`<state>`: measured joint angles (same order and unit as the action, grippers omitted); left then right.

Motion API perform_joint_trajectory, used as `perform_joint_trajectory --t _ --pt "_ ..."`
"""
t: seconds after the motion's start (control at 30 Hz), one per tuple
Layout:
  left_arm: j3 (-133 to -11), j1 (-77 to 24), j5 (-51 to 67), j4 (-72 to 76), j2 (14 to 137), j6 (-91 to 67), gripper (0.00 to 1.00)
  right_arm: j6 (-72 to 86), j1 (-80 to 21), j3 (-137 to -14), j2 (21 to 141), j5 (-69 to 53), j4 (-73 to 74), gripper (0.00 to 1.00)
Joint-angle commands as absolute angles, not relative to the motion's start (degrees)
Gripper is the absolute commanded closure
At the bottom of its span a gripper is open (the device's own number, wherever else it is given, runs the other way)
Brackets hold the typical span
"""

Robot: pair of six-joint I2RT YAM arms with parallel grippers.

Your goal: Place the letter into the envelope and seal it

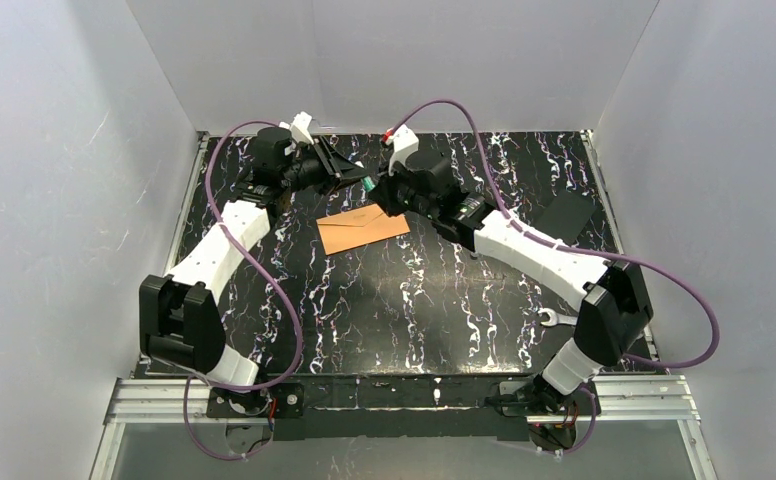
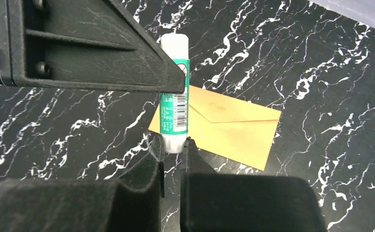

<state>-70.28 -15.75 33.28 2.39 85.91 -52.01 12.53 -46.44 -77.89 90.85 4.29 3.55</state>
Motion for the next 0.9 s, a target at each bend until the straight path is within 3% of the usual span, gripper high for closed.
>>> perform_joint_trajectory --t 0.0,0.03,0.13,0.17,0.3,0.43,0.53,0.77,0.87 --pt "-74.03 -15.92 35.14 -3.81 85.31 -52.11 1.00 7.81 -47.19 -81.65 91.99 13.62 5.72 0.99" --pt "-73.92 -15.96 35.97 -2.47 85.28 -52.27 1.00 8.41 -47.03 -81.44 91.52 11.24 4.88 0.97" --pt "-74.34 -15.50 40.29 1.71 85.32 -49.46 1.00 14.43 -42.54 -80.21 88.10 -5.34 1.03 0.54" --pt "-74.55 -15.21 42.90 3.29 85.45 -48.45 1.00 17.73 -40.43 -79.65 86.50 -11.02 -1.10 0.44" --pt "-76.15 -14.41 50.53 5.23 84.82 -42.58 1.00 34.76 -33.98 -72.94 79.55 -22.39 -16.02 0.22" --pt "-77.49 -14.22 58.77 13.28 84.63 -45.14 1.00 51.87 -33.66 -63.78 75.83 -21.13 -29.13 0.17" --pt "-76.67 -14.32 63.91 24.68 82.88 -48.53 1.00 64.85 -34.77 -55.87 75.72 -19.41 -47.22 0.17" --pt "-77.38 -14.40 68.59 35.23 82.06 -55.12 1.00 65.45 -37.87 -53.66 76.91 -20.74 -58.04 0.17" --pt "-76.64 -14.58 69.01 43.43 82.54 -61.51 1.00 66.08 -38.63 -53.62 78.38 -21.27 -60.80 0.23"
